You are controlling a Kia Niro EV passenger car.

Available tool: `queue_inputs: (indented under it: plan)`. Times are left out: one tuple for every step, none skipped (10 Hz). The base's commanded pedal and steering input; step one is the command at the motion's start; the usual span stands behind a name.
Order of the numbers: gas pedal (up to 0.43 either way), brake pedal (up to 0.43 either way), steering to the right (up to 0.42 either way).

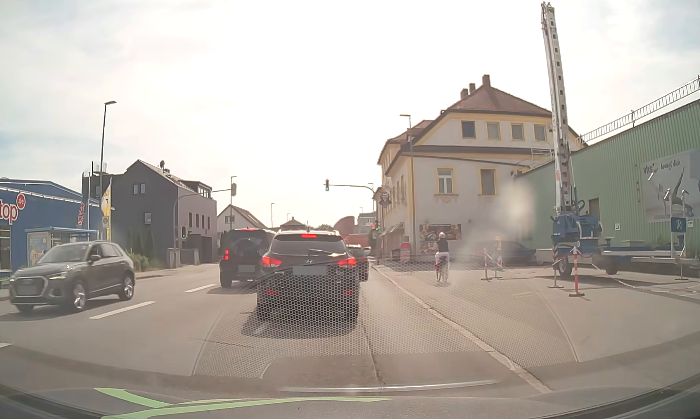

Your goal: Follow the waypoints while adhering to traffic rules and regulations

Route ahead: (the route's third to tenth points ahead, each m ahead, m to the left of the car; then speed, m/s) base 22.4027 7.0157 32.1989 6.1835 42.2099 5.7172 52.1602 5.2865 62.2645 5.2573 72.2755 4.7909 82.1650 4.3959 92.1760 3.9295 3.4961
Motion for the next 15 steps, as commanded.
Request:
queue_inputs:
  plan:
    - [0.0,0.213,-0.006]
    - [0.0,0.226,-0.005]
    - [0.0,0.232,-0.004]
    - [0.0,0.238,-0.003]
    - [0.0,0.238,-0.003]
    - [0.0,0.232,-0.003]
    - [0.0,0.232,-0.003]
    - [0.0,0.232,-0.003]
    - [0.0,0.232,-0.002]
    - [0.0,0.232,-0.002]
    - [0.0,0.226,-0.002]
    - [0.0,0.22,-0.002]
    - [0.0,0.22,-0.002]
    - [0.0,0.213,-0.002]
    - [0.0,0.213,-0.002]
